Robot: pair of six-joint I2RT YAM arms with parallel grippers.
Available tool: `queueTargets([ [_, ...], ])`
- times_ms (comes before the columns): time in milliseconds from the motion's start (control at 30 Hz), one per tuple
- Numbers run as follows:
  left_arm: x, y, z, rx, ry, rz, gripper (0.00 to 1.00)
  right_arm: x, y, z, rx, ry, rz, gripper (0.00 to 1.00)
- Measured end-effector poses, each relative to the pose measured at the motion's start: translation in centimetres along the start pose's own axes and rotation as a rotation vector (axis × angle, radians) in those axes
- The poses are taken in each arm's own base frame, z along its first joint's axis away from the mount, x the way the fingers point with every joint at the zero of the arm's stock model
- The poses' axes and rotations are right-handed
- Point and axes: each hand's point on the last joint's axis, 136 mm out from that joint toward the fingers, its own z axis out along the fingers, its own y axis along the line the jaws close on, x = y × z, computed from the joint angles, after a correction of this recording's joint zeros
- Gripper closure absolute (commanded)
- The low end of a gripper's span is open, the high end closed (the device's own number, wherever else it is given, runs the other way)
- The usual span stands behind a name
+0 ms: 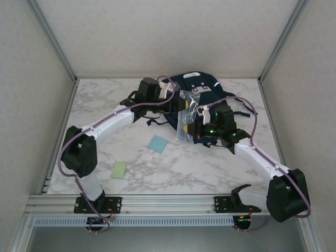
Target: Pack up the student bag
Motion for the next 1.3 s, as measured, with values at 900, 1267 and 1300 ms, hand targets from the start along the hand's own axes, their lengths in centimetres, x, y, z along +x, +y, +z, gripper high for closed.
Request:
queueTargets([
  [900,5.3,5.9,13.0,-0.665,0.172,0.674,0.01,-1.6,-16.9,-15.9,0.762,-0.246,0.492,1.0],
  [1267,4.2,7.4,14.9,-0.767,0.173,0.734,1.0,-0.1,-16.3,-14.8,0.692,-0.229,0.542,1.0],
  [1300,4.1,7.2,14.9,-0.754,0.172,0.722,1.0,-0.1,-16.2,-14.6,0.678,-0.232,0.546,1.0],
])
